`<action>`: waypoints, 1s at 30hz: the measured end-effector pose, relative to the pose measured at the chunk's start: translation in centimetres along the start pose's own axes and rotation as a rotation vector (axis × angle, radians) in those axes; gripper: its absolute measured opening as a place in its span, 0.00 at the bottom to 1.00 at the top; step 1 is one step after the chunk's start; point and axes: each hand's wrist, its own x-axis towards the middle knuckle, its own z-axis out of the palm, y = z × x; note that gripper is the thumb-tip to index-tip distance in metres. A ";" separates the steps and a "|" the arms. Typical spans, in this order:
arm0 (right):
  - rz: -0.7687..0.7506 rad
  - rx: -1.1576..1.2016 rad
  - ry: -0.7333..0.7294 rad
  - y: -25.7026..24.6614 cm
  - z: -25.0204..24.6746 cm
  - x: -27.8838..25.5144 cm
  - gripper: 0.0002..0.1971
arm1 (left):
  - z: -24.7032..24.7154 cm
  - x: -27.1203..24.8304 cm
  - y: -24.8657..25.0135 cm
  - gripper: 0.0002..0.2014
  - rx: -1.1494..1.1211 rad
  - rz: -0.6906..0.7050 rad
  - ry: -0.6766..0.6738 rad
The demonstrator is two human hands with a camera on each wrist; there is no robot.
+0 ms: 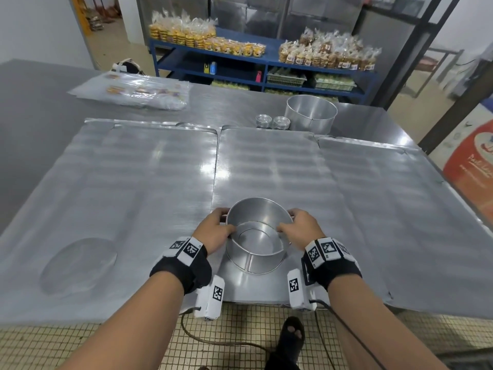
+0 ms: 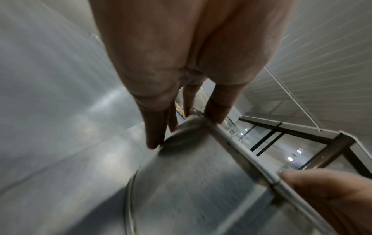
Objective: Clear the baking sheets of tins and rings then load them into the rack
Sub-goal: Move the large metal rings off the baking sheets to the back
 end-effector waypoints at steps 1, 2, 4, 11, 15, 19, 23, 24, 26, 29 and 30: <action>-0.004 -0.053 -0.020 -0.5 0.0 0.1 0.18 | -0.4 0.1 0.5 0.21 0.099 -0.009 -0.033; -0.006 -0.105 -0.037 -1.0 0.1 0.2 0.19 | -1.0 0.0 0.9 0.21 0.199 -0.021 -0.065; -0.011 -0.208 -0.048 -2.2 0.3 0.4 0.19 | -2.2 0.0 1.8 0.21 0.380 -0.056 -0.111; -0.181 -0.493 -0.081 -9.1 2.7 1.3 0.16 | -7.6 -1.4 3.9 0.24 0.764 -0.103 -0.069; -0.268 -0.525 -0.176 -14.3 5.9 0.7 0.10 | -11.7 -2.7 3.4 0.23 0.858 -0.182 0.020; -0.357 -0.544 -0.344 -19.0 10.6 -0.6 0.16 | -15.8 -4.1 1.5 0.24 0.878 -0.294 0.116; -0.475 -0.555 -0.497 -22.2 16.3 -2.3 0.17 | -19.6 -5.8 -1.7 0.24 0.866 -0.427 0.196; -0.501 -0.553 -0.525 -22.6 17.7 -2.6 0.17 | -20.6 -6.1 -2.6 0.25 0.860 -0.466 0.217; -0.532 -0.537 -0.565 -23.3 20.3 -3.2 0.18 | -22.2 -6.8 -4.3 0.29 0.846 -0.540 0.255; -0.545 -0.545 -0.605 -24.1 23.2 -3.8 0.20 | -23.8 -7.6 -6.1 0.37 0.842 -0.642 0.292; -0.545 -0.552 -0.612 -24.3 24.0 -4.0 0.19 | -24.1 -7.9 -6.7 0.40 0.846 -0.674 0.309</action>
